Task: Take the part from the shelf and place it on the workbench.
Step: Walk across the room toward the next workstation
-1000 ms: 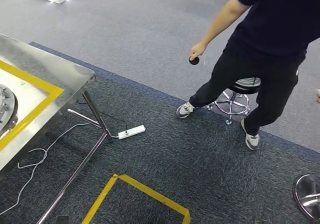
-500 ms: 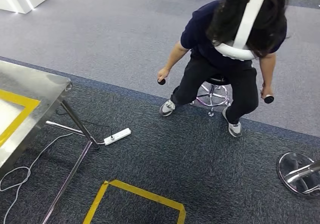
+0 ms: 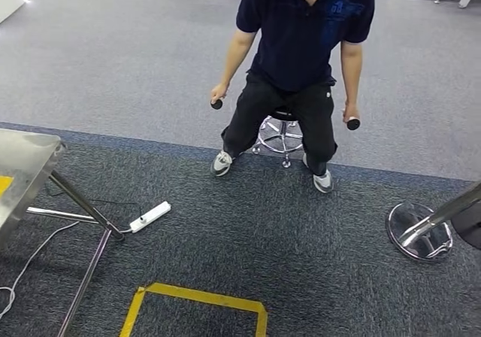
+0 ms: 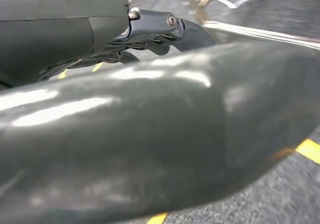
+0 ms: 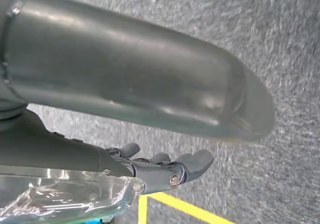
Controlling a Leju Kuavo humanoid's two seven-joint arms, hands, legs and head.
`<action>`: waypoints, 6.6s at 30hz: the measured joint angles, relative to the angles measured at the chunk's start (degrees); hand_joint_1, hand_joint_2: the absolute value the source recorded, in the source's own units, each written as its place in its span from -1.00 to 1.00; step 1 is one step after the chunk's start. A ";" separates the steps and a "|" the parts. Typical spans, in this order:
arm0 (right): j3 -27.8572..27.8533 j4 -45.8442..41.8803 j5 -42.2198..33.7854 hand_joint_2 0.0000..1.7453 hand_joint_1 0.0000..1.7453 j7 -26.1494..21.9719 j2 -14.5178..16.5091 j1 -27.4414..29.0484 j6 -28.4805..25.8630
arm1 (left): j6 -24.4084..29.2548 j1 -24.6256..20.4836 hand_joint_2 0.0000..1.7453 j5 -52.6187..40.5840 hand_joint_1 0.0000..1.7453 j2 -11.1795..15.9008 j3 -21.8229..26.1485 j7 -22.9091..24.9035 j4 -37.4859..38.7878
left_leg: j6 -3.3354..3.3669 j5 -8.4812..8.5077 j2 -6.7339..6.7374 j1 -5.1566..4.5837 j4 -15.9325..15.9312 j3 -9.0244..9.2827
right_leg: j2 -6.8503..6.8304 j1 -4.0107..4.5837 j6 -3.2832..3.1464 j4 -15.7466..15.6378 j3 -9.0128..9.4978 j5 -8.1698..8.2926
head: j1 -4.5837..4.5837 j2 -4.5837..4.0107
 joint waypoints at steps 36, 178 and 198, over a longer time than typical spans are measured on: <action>-6.84 0.04 -5.61 -1.00 -1.00 -8.81 2.26 -4.57 5.07 | -2.01 -3.98 -1.00 -3.65 -1.00 -1.49 -1.96 3.67 2.14 | 1.51 1.67 2.63 -0.15 -0.77 -1.04 | -3.05 -0.14 1.47 5.29 -3.30 -2.92 | 0.32 0.02; -5.27 0.17 2.55 -1.00 -1.00 -5.45 5.22 -3.44 4.34 | -9.34 -3.15 -1.00 -13.96 -1.00 -0.89 -12.18 2.70 2.66 | -1.88 -6.57 4.13 -0.11 12.96 -6.34 | -4.74 -0.29 -1.45 0.28 0.34 -0.39 | 0.25 -0.01; -5.25 0.17 3.36 -1.00 -1.00 -4.56 5.24 -3.16 3.39 | -9.32 -3.02 -1.00 -14.34 -1.00 -0.53 -12.10 2.66 2.68 | 0.64 1.53 3.71 -0.03 -0.84 -0.66 | -5.60 -0.32 1.29 7.12 -2.67 -2.70 | 0.80 -0.01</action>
